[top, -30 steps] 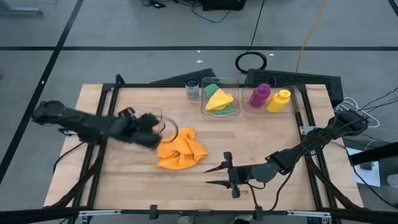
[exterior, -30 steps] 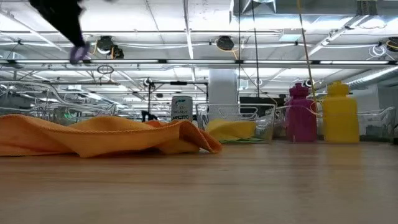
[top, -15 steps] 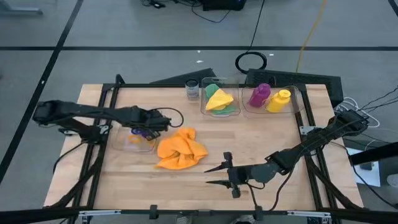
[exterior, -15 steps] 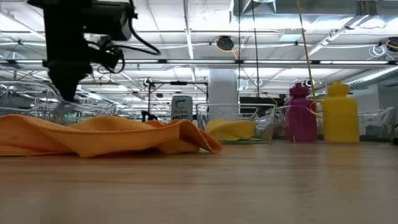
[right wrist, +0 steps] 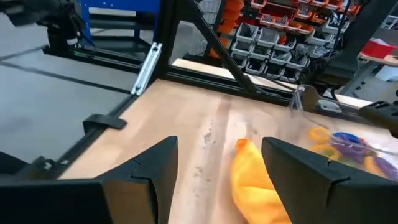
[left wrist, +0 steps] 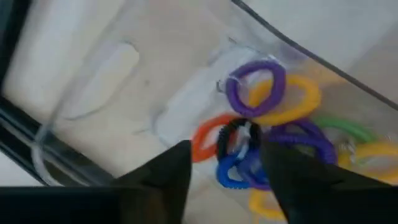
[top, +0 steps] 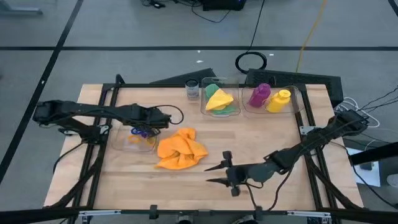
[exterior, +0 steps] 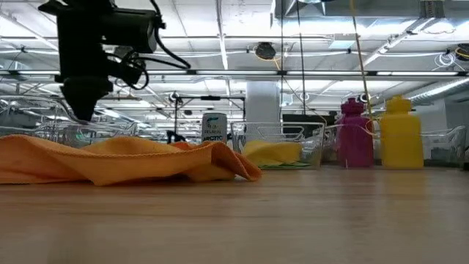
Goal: Pick & Place Sports Items
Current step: Fold the orange towel
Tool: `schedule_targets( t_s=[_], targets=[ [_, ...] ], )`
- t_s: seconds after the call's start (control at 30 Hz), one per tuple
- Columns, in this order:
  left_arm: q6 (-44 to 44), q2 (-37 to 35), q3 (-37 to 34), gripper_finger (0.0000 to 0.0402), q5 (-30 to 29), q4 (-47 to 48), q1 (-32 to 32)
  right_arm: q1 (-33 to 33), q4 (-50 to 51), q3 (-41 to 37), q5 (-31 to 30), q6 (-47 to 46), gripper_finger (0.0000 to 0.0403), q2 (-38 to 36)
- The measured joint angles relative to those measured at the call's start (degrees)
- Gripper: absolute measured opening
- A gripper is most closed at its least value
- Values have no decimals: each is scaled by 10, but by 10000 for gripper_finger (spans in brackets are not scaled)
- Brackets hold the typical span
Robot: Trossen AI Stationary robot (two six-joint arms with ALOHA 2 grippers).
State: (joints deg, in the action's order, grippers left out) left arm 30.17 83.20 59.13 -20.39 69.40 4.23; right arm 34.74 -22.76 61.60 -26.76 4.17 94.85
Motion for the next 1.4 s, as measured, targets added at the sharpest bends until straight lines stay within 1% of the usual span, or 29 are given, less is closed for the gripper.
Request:
schedule_targets(
  t_s=[0.1,0.2,0.3,0.37,0.4,0.5,0.6,0.67,0.77,0.87,0.93,1.03,1.13,1.2,1.23,1.33,1.4],
  targets=[
    [-1,0,0,198,-44,-16,-1,-6,8,0,0,18,169,0],
    [-16,-1,0,222,-99,-56,-10,-13,23,0,-1,36,169,0],
    [-52,-23,0,233,-145,-131,-29,-24,44,0,-1,45,169,0],
    [-85,-45,0,234,-154,-202,-45,-33,65,0,-1,45,169,0],
    [-103,-53,0,234,-148,-238,-54,-37,74,0,-1,45,169,0],
    [-156,-83,-5,234,-106,-354,-86,-52,92,0,-1,45,169,0],
    [-216,-104,-27,234,-70,-494,-124,-66,98,0,-1,47,169,0],
    [-253,-108,-60,234,-57,-583,-150,-74,98,0,-1,62,169,0],
    [-293,-110,-119,234,-55,-752,-184,-84,98,0,-1,108,169,0],
    [-303,-103,-184,234,-52,-889,-204,-90,106,0,-2,168,168,0],
    [-292,-95,-222,234,-50,-951,-213,-93,119,0,-4,206,160,0],
    [-262,-93,-263,234,-51,-1008,-224,-96,117,-3,-25,249,122,0],
    [-240,-93,-288,234,-51,-1020,-227,-97,81,-22,-54,305,59,-1],
    [-241,-93,-297,234,-51,-1033,-227,-97,50,-41,-65,350,12,-1],
    [-245,-93,-299,234,-51,-1039,-226,-97,29,-50,-67,374,1,-1],
    [-265,-93,-300,234,-51,-1041,-222,-97,-53,-83,-76,420,10,-1],
    [-270,-93,-300,234,-51,-1042,-217,-97,-108,-106,-78,446,4,-1]
  ],
)
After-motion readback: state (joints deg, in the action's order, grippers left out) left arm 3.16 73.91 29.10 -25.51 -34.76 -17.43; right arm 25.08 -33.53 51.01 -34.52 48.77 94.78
